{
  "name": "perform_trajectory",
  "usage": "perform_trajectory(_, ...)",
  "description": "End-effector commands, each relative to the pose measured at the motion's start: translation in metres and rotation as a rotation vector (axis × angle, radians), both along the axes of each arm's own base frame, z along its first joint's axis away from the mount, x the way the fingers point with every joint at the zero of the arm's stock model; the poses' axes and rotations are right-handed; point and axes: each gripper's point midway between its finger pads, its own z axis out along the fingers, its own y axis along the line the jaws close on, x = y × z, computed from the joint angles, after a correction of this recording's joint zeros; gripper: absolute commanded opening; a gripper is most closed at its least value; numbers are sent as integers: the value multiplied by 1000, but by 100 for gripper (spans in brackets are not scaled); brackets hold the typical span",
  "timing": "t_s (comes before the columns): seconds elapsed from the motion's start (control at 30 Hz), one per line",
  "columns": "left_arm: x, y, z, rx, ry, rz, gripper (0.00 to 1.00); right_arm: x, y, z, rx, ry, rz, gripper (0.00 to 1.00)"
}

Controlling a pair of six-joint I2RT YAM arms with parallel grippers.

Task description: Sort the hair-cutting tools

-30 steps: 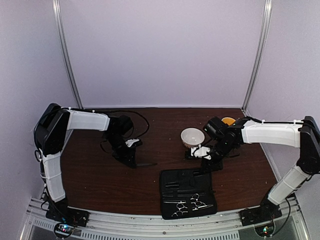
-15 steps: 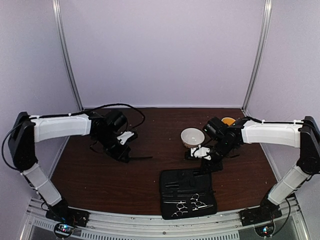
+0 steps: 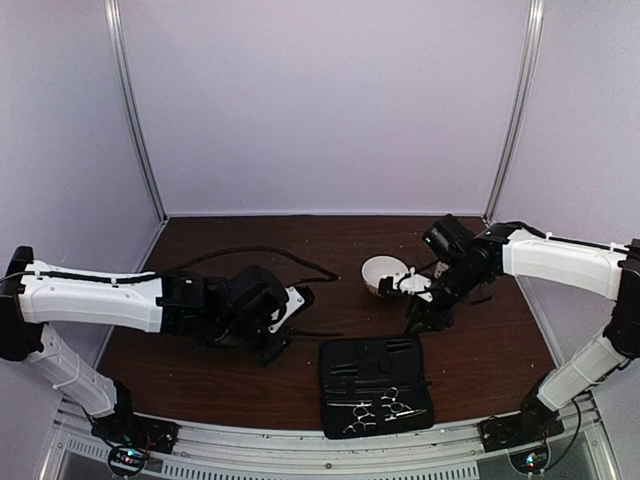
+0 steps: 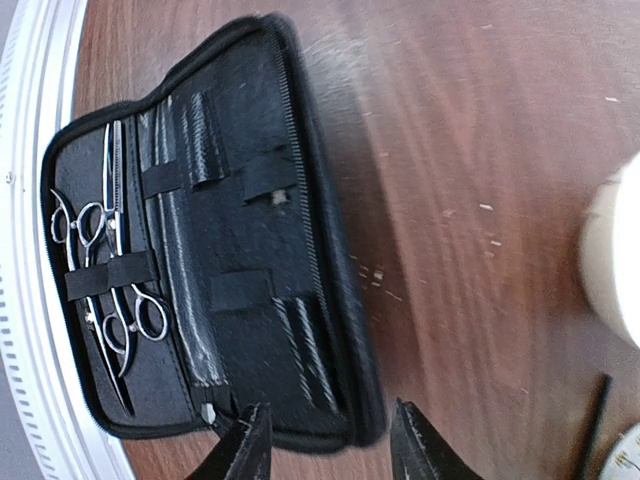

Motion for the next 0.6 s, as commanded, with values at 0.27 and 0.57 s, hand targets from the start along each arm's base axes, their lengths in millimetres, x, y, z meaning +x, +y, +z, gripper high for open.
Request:
perform_trajectory(0.27, 15, -47, -24, 60, -52, 158, 0, 21, -36, 39, 109, -36, -193, 41)
perform_trajectory(0.57, 12, -38, -36, 157, -64, 115, 0, 1, -44, 9, 68, 108, -269, 41)
